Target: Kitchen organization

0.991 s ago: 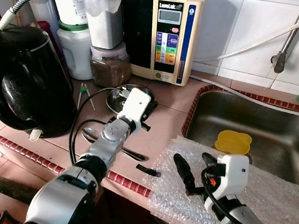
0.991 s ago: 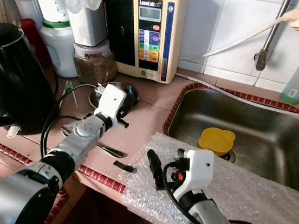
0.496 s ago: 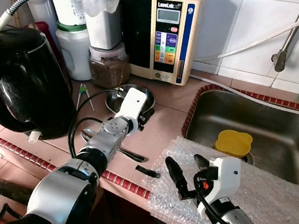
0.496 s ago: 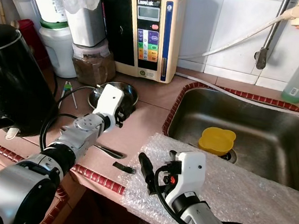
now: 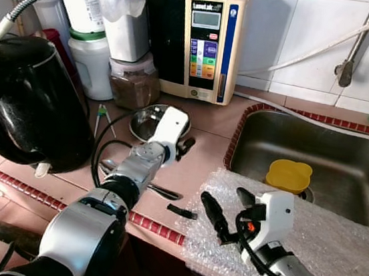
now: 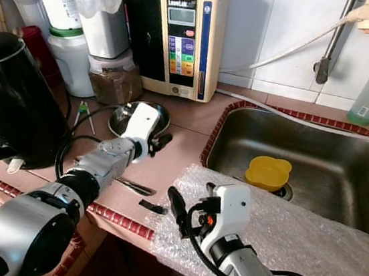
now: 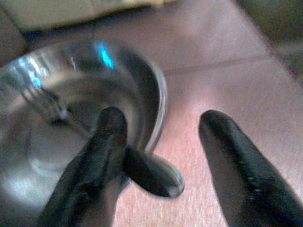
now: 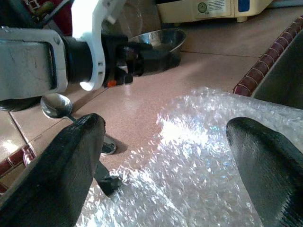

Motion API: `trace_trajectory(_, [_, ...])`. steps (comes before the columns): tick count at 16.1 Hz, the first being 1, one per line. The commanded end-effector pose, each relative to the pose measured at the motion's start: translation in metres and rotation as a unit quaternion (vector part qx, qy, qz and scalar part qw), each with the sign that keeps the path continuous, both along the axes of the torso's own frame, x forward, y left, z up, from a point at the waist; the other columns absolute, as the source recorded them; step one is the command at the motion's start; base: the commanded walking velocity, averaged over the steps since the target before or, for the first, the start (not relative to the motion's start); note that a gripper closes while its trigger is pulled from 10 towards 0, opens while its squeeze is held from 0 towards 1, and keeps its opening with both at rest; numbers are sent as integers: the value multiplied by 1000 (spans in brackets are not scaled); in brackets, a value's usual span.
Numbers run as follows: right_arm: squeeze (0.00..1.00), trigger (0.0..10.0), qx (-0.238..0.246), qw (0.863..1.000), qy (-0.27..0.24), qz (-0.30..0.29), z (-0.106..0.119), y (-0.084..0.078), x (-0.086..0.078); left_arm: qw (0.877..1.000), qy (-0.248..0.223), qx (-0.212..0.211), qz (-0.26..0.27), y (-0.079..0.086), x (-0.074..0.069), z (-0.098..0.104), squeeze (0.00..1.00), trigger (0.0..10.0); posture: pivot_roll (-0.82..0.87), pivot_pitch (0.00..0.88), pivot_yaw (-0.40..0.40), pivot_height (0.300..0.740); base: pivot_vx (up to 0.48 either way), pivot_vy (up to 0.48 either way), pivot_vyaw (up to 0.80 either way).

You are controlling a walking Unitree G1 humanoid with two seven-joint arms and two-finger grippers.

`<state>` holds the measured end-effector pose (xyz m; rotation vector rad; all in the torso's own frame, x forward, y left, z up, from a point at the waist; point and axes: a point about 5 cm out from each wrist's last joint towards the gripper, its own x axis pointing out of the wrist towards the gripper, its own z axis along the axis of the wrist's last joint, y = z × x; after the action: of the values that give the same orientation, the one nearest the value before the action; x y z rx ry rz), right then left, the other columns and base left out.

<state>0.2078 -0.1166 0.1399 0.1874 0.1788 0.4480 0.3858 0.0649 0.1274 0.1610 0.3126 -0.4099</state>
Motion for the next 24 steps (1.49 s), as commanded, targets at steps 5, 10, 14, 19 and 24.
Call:
trace_trajectory(5, [1000,10000,5,1000,-12,11,4,4,-1,1000,27,11,5,8,0,-4,0,0,-75,0,142,740,0,0,0])
trace_trajectory(10, [1000,10000,4,1000,-11,9,4,3,1,999,26,13,23,19,3,-2,0,0,-71,0,138,740,0,0,0])
trace_trajectory(14, [969,10000,2,1000,-12,8,3,2,3,999,32,23,32,36,3,-5,0,0,-66,0,135,740,0,0,0])
trace_trajectory(19, [933,10000,0,1000,-14,10,4,1,5,998,22,34,48,52,7,1,0,0,-63,0,130,740,0,0,0])
trace_trajectory(24, [761,10000,-2,1000,-15,6,4,-1,6,997,-17,60,51,62,8,6,0,0,-59,0,128,740,0,0,0])
